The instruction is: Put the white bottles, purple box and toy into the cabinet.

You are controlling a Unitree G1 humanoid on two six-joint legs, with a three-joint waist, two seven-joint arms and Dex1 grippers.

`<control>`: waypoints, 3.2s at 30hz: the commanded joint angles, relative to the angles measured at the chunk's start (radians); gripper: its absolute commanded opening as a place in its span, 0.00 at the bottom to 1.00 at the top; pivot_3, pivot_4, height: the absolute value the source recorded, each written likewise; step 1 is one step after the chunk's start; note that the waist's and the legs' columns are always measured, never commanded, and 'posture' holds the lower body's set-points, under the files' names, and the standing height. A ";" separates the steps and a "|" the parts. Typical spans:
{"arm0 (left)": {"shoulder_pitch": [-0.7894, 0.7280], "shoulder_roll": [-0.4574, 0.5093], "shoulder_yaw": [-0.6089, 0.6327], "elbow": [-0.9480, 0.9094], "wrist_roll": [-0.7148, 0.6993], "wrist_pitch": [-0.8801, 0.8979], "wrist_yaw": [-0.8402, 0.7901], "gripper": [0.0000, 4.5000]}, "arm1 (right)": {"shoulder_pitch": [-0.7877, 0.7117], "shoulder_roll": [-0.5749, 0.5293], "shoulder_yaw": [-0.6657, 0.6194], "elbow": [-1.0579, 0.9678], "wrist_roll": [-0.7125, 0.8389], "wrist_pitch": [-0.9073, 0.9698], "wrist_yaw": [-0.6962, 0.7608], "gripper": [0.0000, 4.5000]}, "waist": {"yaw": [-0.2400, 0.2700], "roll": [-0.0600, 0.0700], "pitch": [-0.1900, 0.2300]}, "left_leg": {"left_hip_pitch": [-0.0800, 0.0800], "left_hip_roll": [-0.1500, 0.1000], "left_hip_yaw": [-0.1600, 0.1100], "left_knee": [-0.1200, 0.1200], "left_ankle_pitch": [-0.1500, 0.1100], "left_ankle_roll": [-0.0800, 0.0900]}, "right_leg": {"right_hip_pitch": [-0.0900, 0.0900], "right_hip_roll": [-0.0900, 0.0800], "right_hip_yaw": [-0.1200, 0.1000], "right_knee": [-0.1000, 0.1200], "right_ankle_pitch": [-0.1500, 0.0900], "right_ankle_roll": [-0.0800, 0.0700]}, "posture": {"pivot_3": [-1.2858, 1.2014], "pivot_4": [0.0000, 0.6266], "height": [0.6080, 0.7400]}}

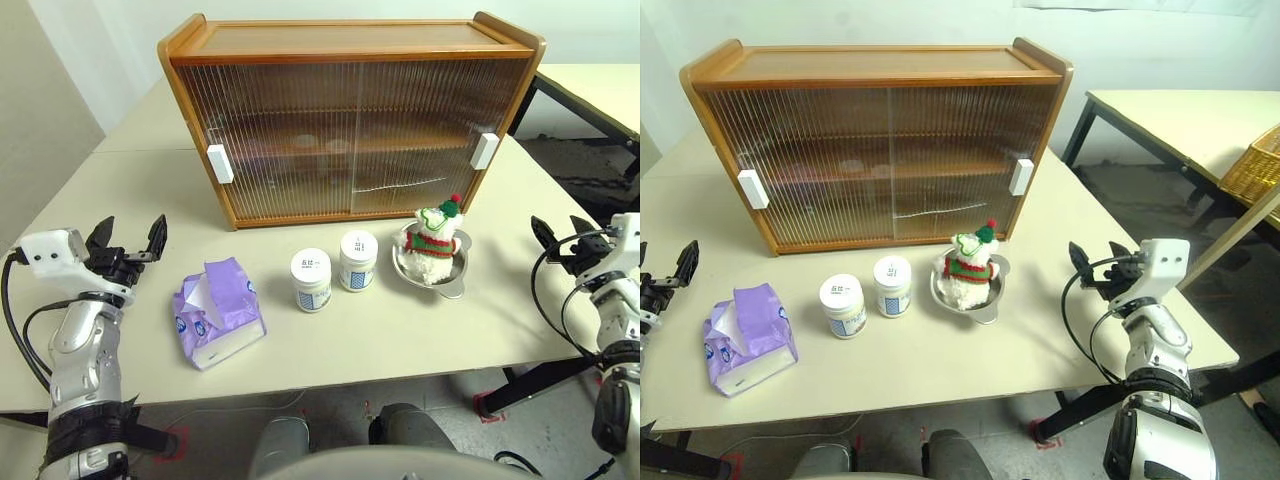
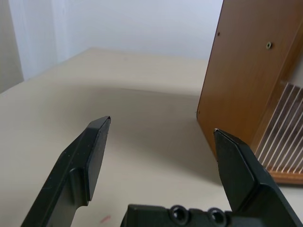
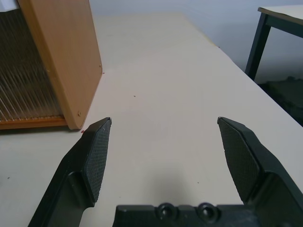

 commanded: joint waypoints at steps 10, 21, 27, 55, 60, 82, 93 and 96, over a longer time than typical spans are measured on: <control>-0.084 0.020 -0.002 0.168 0.019 -0.059 -0.068 0.99 | 0.008 0.004 -0.013 -0.044 0.020 -0.006 0.005 1.00 | -0.023 0.000 0.000 | 0.002 0.001 0.005 0.001 -0.003 0.002 | -0.002 0.005 0.011 -0.001 0.002 0.002 | 0.46 0.00 1.00; -0.185 0.090 0.007 0.426 0.020 -0.165 -0.155 0.99 | 0.081 -0.051 0.004 -0.545 0.179 0.281 0.126 1.00 | -0.036 0.000 0.000 | 0.001 0.002 0.005 0.002 -0.003 0.003 | -0.003 0.008 0.012 -0.001 0.004 0.002 | 0.44 0.00 1.00; -0.210 0.090 -0.007 0.399 0.026 -0.166 -0.142 0.99 | 0.133 -0.095 0.069 -0.864 0.325 0.581 0.235 1.00 | -0.052 -0.002 -0.001 | 0.000 -0.001 0.007 0.003 -0.004 0.003 | -0.004 0.009 0.007 -0.002 0.003 0.003 | 0.44 0.00 1.00; 0.048 0.091 0.033 -0.244 -0.156 0.222 -0.125 0.70 | 0.073 -0.043 0.355 -1.132 0.347 0.776 0.423 1.00 | -0.008 -0.006 -0.003 | 0.000 -0.001 0.026 0.008 -0.010 0.014 | -0.012 0.010 0.013 0.000 0.004 -0.008 | 0.49 0.00 1.00; 0.025 0.110 0.028 -0.226 -0.184 0.257 -0.186 0.30 | 0.068 -0.036 0.356 -1.127 0.342 0.773 0.429 1.00 | 0.009 -0.006 -0.003 | 0.000 -0.001 0.026 0.008 -0.010 0.014 | -0.012 0.010 0.013 0.000 0.006 -0.011 | 0.49 0.00 1.00; -0.136 0.110 -0.090 -0.063 -0.148 0.248 -0.383 0.01 | 0.129 -0.032 0.343 -1.189 0.346 0.775 0.394 1.00 | 0.006 -0.006 -0.004 | -0.002 -0.001 0.027 0.011 -0.011 0.014 | -0.014 0.010 0.014 0.000 0.008 -0.014 | 0.46 0.00 1.00; -0.235 0.110 -0.102 0.054 -0.108 0.173 -0.415 0.01 | 0.144 -0.028 0.341 -1.209 0.351 0.777 0.371 1.00 | -0.007 -0.006 -0.004 | -0.002 -0.001 0.027 0.012 -0.011 0.015 | -0.014 0.010 0.015 0.000 0.005 -0.010 | 0.46 0.00 1.00; -0.250 0.107 -0.108 0.076 -0.101 0.158 -0.425 0.01 | 0.145 -0.027 0.341 -1.210 0.351 0.776 0.368 1.00 | -0.008 -0.006 -0.004 | -0.003 -0.001 0.027 0.012 -0.011 0.015 | -0.014 0.010 0.015 0.000 0.005 -0.010 | 0.46 0.00 1.00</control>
